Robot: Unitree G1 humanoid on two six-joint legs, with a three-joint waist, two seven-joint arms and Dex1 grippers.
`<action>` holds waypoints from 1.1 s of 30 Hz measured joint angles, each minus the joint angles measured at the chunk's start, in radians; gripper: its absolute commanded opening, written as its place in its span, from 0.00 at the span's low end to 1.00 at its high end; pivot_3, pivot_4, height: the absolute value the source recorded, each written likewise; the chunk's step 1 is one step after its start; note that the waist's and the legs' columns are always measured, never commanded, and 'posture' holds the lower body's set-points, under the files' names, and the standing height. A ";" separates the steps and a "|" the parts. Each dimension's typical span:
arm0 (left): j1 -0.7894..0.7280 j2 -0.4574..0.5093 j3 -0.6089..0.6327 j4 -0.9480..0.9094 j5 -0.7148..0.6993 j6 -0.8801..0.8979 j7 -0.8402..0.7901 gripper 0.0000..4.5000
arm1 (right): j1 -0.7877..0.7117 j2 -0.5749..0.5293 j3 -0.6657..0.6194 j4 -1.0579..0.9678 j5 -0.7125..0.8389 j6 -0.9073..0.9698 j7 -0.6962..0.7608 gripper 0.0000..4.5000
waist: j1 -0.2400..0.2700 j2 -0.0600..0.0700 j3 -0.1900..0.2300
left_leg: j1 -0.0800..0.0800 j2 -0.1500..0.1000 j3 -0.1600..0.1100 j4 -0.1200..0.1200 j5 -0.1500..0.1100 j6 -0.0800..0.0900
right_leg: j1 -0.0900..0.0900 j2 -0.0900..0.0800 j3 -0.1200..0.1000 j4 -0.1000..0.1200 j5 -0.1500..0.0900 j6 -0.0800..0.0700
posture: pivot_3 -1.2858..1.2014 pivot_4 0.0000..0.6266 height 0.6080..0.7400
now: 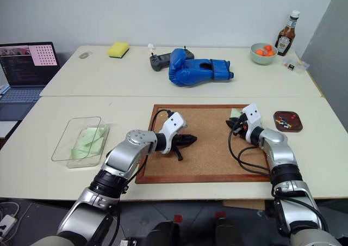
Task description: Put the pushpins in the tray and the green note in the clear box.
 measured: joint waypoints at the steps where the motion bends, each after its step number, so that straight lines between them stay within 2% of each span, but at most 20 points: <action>1: 0.000 0.000 0.000 0.000 0.000 0.000 0.000 0.00 | 0.000 -0.001 -0.001 0.001 0.000 0.000 0.001 0.00 | 0.000 0.000 0.000 | 0.000 0.000 0.000 0.000 0.000 0.000 | 0.000 0.000 0.000 0.000 0.000 0.000 | 0.52 0.24 1.00; 8: -0.002 -0.001 0.000 0.011 -0.001 -0.001 -0.002 0.00 | 0.003 0.002 -0.022 -0.019 0.032 0.045 0.003 0.00 | 0.001 0.000 0.000 | 0.000 0.000 0.000 0.000 0.000 0.000 | 0.000 0.000 0.000 0.000 0.000 0.000 | 0.52 0.24 1.00; 14: -0.009 -0.006 0.000 0.028 0.000 -0.005 -0.003 0.00 | -0.001 -0.016 -0.077 -0.174 0.078 0.079 -0.010 0.00 | 0.002 0.000 0.000 | 0.000 0.000 -0.001 0.000 0.000 0.000 | 0.001 0.000 0.000 0.000 0.000 0.000 | 0.52 0.24 1.00; 26: -0.016 -0.006 0.000 0.040 0.000 -0.010 -0.016 0.00 | -0.019 -0.091 -0.183 -0.225 0.090 0.146 -0.131 0.00 | 0.003 0.000 0.000 | 0.000 -0.001 0.000 0.000 0.000 0.000 | 0.000 0.000 0.000 0.000 0.000 0.000 | 0.52 0.24 1.00; 30: -0.017 -0.006 0.000 0.041 0.001 -0.012 -0.018 0.00 | -0.015 -0.099 -0.171 -0.228 0.086 0.149 -0.113 0.00 | 0.003 0.000 0.000 | 0.000 -0.001 0.000 0.000 0.000 0.000 | 0.001 0.000 0.000 0.000 0.000 0.000 | 0.52 0.24 1.00; 33: -0.017 -0.014 0.002 0.047 -0.002 -0.030 -0.022 0.00 | 0.042 -0.107 -0.097 -0.302 0.059 0.110 -0.051 0.00 | 0.005 0.000 0.000 | 0.000 -0.001 -0.001 0.000 0.000 0.000 | 0.001 0.000 -0.001 0.000 0.000 0.000 | 0.52 0.24 1.00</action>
